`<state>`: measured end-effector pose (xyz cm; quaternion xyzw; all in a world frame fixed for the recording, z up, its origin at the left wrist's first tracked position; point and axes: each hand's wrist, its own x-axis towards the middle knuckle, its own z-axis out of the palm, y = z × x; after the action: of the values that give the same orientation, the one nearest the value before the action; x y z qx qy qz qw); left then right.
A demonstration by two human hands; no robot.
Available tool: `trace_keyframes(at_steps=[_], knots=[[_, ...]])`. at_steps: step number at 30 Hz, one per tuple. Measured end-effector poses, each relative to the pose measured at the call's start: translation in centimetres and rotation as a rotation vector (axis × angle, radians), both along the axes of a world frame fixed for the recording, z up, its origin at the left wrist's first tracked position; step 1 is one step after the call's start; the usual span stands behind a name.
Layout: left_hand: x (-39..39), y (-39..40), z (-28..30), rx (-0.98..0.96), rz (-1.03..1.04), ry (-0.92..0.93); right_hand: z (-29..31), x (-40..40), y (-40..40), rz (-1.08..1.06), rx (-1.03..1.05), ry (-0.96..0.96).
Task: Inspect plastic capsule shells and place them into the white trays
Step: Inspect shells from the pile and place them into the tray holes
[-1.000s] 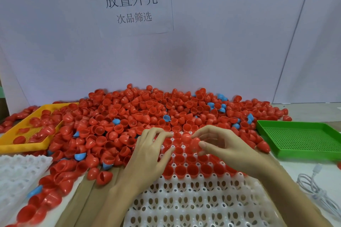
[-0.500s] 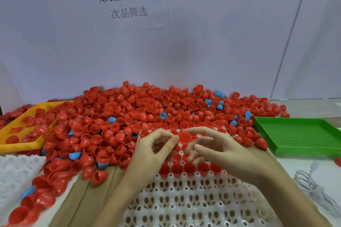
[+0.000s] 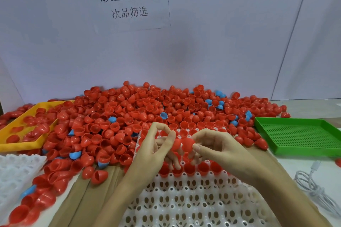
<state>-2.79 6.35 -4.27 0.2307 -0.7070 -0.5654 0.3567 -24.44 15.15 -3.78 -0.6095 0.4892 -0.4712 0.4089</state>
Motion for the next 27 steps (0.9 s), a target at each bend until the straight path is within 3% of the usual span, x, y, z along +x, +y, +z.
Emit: trace_keyframes(at_steps=[6,12,17,27], knots=[[-0.1,-0.4,-0.4,-0.050,0.047,-0.050,0.0,0.2,0.0,0.032,0.021,-0.055],[-0.2,-0.7,-1.4,-0.271,0.185,-0.172,0.3,0.4,0.2,-0.002,-0.009,-0.018],[-0.1,-0.5,-0.6,0.000,0.011,-0.092,-0.1,0.8,-0.1,0.001,-0.034,0.130],[1.5,-1.6,0.0,-0.005,0.005,-0.081,0.1,0.4,0.1,0.062,-0.097,0.075]])
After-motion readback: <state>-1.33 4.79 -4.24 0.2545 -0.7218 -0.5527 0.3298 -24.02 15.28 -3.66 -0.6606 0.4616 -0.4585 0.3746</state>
